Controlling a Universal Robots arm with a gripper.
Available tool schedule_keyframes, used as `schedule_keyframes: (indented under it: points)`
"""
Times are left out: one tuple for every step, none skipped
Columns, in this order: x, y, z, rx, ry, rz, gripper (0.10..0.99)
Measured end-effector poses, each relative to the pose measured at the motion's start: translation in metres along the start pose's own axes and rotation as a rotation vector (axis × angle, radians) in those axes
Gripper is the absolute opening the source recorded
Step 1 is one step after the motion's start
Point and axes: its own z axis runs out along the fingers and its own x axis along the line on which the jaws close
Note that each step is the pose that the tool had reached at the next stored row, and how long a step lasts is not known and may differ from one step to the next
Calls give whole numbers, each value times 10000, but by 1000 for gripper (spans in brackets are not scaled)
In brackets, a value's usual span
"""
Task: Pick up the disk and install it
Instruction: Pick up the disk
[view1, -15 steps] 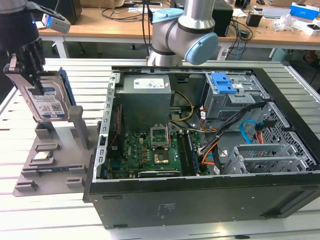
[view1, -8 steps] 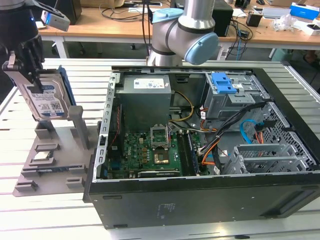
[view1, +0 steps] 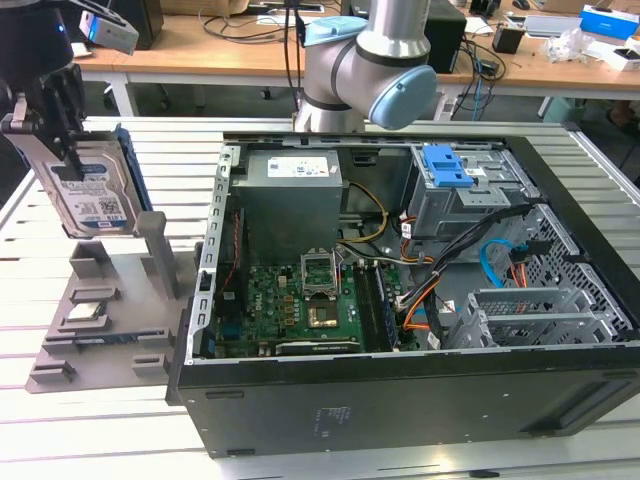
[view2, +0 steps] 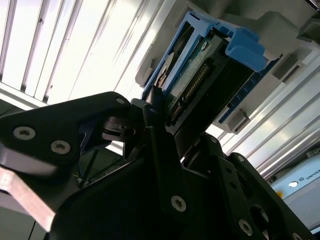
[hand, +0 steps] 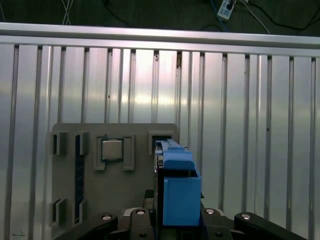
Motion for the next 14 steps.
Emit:
schedule_keyframes:
  points:
    - [-1, 0, -9, 0, 0, 0, 365]
    - [-2, 0, -17, 0, 0, 0, 365]
    - [-3, 1, -30, 0, 0, 0, 365]
    - [-5, 1, -41, -1, 0, 1, 365]
    - [-6, 2, -56, 0, 0, 0, 365]
    - [-8, 2, -70, 0, 0, 0, 365]
    - [-10, 3, -94, 0, 0, 0, 365]
    - [-13, 4, -119, 0, 0, 0, 365]
    - [-14, 5, -143, 0, 0, 0, 365]
    - [-16, 6, -159, 0, 1, 0, 365]
    - [-17, 6, -172, 0, 1, 0, 365]
    - [-19, 7, -195, 0, 0, 0, 365]
    - [-21, 8, -208, 0, 0, 0, 365]
    - [-22, 8, -223, 0, 0, 0, 365]
